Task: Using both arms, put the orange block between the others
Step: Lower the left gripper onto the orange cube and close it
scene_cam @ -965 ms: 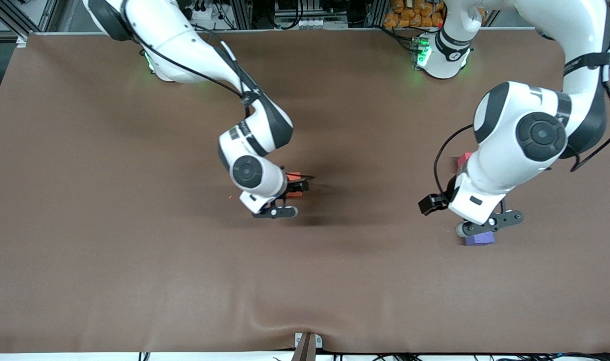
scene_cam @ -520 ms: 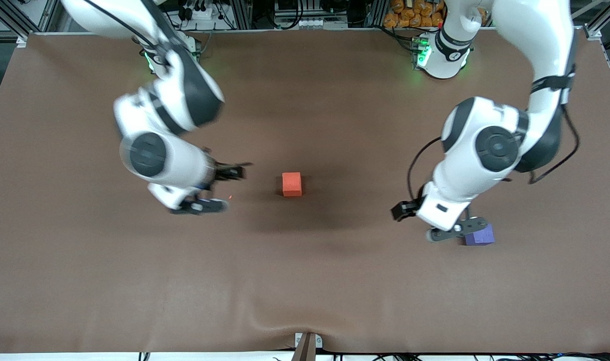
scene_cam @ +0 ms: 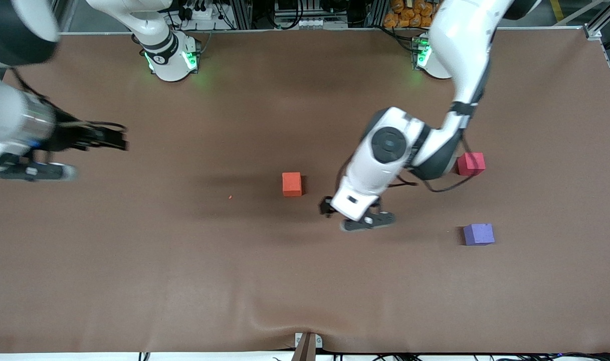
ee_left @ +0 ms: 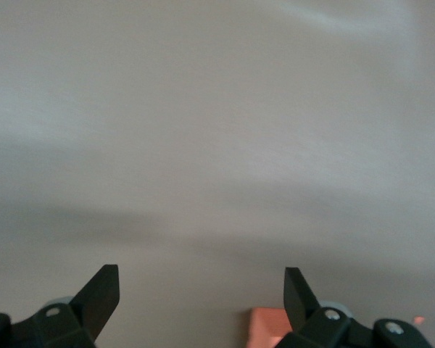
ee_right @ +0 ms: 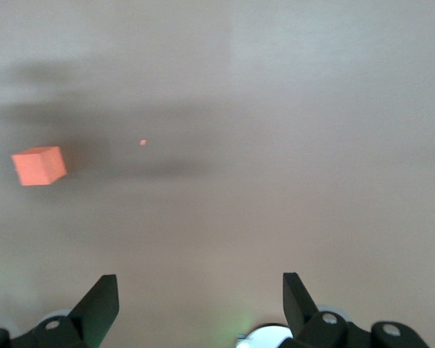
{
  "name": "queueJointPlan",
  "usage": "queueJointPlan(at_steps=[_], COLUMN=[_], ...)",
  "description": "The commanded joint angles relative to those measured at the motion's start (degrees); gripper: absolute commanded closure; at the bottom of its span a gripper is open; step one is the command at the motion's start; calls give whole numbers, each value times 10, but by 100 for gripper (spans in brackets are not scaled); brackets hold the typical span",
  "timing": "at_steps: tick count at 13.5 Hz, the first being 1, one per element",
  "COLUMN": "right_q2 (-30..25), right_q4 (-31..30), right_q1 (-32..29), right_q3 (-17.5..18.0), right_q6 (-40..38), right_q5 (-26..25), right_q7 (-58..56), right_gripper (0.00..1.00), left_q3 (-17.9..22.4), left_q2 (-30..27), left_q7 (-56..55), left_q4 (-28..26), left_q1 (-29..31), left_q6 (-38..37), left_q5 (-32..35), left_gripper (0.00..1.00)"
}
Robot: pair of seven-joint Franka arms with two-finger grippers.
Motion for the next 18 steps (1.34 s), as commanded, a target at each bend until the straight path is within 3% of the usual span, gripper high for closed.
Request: queueJointPlan(at_steps=[1, 4, 8, 18], right_q2=[-20, -18, -19, -15], right_q4=[-20, -28, -65, -51], right_q1=[-6, -8, -7, -5], right_q3=[-21, -66, -68, -66], right_q6=[3, 10, 86, 75], right_q5=[-42, -43, -62, -54], right_q7=[-57, -133, -130, -74], right_gripper=[0, 0, 0, 0], left_q3=[12, 16, 40, 41], left_q2=[31, 45, 64, 125], left_q7=[-32, -36, -36, -57], left_q4=[23, 22, 19, 14], left_q1=[-39, -70, -130, -172], left_q6=[60, 82, 84, 83], left_q5=[-3, 4, 41, 58], left_gripper=[0, 0, 0, 0])
